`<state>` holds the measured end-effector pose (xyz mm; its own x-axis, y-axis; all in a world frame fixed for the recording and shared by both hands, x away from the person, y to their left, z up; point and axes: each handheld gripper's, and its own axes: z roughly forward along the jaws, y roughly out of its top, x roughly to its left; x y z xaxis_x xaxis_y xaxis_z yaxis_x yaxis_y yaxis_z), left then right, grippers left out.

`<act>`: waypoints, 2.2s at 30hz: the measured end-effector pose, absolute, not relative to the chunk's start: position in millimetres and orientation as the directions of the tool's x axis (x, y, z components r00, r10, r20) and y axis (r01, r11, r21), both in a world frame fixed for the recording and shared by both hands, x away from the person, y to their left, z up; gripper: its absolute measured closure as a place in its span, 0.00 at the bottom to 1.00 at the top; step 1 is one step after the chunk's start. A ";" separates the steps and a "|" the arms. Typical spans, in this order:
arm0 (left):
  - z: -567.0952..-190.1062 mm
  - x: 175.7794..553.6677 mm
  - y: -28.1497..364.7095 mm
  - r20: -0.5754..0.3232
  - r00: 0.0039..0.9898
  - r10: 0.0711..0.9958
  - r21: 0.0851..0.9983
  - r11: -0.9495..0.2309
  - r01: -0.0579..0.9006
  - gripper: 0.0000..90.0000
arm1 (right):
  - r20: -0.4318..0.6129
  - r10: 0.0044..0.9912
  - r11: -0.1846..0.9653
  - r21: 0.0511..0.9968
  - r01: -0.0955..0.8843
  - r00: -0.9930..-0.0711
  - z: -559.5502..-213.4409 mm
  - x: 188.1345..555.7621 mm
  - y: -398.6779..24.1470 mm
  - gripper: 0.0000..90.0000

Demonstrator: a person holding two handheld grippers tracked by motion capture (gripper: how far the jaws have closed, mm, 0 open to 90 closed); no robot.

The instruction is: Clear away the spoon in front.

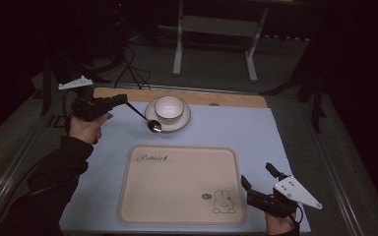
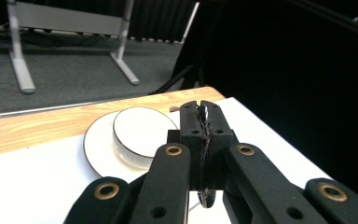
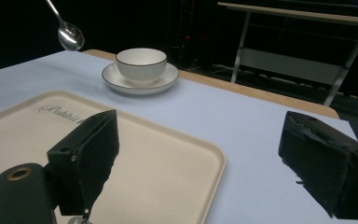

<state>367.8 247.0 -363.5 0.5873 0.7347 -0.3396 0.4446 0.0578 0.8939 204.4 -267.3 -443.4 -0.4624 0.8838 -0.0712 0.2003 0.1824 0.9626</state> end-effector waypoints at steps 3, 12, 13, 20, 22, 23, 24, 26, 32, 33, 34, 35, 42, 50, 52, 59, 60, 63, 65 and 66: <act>-362.8 363.8 252.0 -0.329 0.602 0.728 0.895 0.037 0.445 1.00 | -0.072 0.884 0.184 0.962 0.203 -0.462 -443.7 205.0 -267.4 0.13; -359.5 350.9 254.5 -0.307 0.682 0.664 0.894 -0.045 0.446 1.00 | -0.077 0.883 0.189 0.961 0.200 -0.463 -443.6 204.7 -266.3 0.13; -359.9 349.6 253.8 -0.304 0.690 0.657 0.896 -0.050 0.442 1.00 | -0.078 0.883 0.190 0.962 0.199 -0.463 -443.5 204.6 -266.3 0.13; -360.6 342.2 246.0 -0.287 0.759 0.584 0.895 -0.118 0.429 1.00 | -0.085 0.884 0.192 0.962 0.193 -0.460 -443.4 204.4 -266.4 0.13; -361.0 341.1 243.4 -0.280 0.773 0.569 0.893 -0.140 0.427 1.00 | -0.083 0.885 0.191 0.962 0.195 -0.459 -443.4 204.3 -266.5 0.13; -361.3 340.8 242.3 -0.281 0.781 0.558 0.892 -0.149 0.427 1.00 | -0.083 0.885 0.192 0.962 0.194 -0.459 -443.5 204.3 -266.4 0.13; -361.7 340.0 240.8 -0.275 0.786 0.554 0.892 -0.159 0.424 1.00 | -0.084 0.885 0.192 0.962 0.194 -0.459 -443.5 204.3 -266.3 0.13; -362.5 339.6 239.0 -0.281 0.800 0.529 0.889 -0.170 0.425 1.00 | -0.083 0.884 0.192 0.962 0.195 -0.459 -443.6 204.3 -265.9 0.13; -366.4 339.1 232.6 -0.284 0.835 0.471 0.882 -0.213 0.420 1.00 | -0.083 0.884 0.194 0.960 0.200 -0.460 -444.5 205.0 -265.3 0.13; -367.1 339.0 230.9 -0.283 0.840 0.463 0.880 -0.223 0.420 1.00 | -0.083 0.884 0.194 0.960 0.200 -0.460 -444.6 205.2 -265.3 0.14; -367.8 339.1 229.2 -0.280 0.847 0.453 0.878 -0.236 0.416 1.00 | -0.082 0.884 0.194 0.960 0.201 -0.461 -444.8 205.3 -265.3 0.13; -368.5 338.9 227.3 -0.277 0.850 0.448 0.877 -0.243 0.414 1.00 | -0.081 0.884 0.193 0.960 0.202 -0.461 -444.9 205.4 -265.3 0.13; -373.4 338.2 214.8 -0.276 0.879 0.389 0.866 -0.295 0.402 1.00 | -0.081 0.884 0.193 0.960 0.202 -0.461 -444.8 204.8 -265.6 0.14; -379.0 337.5 201.0 -0.274 0.904 0.328 0.843 -0.370 0.389 1.00 | -0.081 0.883 0.193 0.960 0.201 -0.462 -444.7 204.8 -265.8 0.13; -381.0 336.8 195.6 -0.278 0.916 0.289 0.837 -0.395 0.378 1.00 | -0.079 0.883 0.192 0.960 0.203 -0.462 -444.9 205.1 -265.7 0.13; -386.2 335.6 183.1 -0.272 0.932 0.242 0.811 -0.464 0.357 1.00 | -0.082 0.882 0.195 0.960 0.202 -0.463 -444.8 204.8 -265.7 0.13; -387.3 335.6 181.5 -0.273 0.933 0.234 0.807 -0.473 0.355 1.00 | -0.082 0.882 0.195 0.960 0.202 -0.464 -444.7 204.7 -265.8 0.13; -390.9 336.3 177.2 -0.284 0.935 0.213 0.790 -0.501 0.354 1.00 | -0.083 0.882 0.196 0.960 0.201 -0.465 -444.7 204.7 -265.8 0.14; -395.3 337.2 173.0 -0.296 0.938 0.181 0.778 -0.524 0.347 1.00 | -0.081 0.881 0.196 0.959 0.204 -0.466 -445.0 205.0 -265.7 0.13; -395.3 337.2 173.0 -0.296 0.938 0.181 0.778 -0.524 0.347 1.00 | -0.081 0.881 0.196 0.959 0.204 -0.466 -445.0 205.0 -265.7 0.13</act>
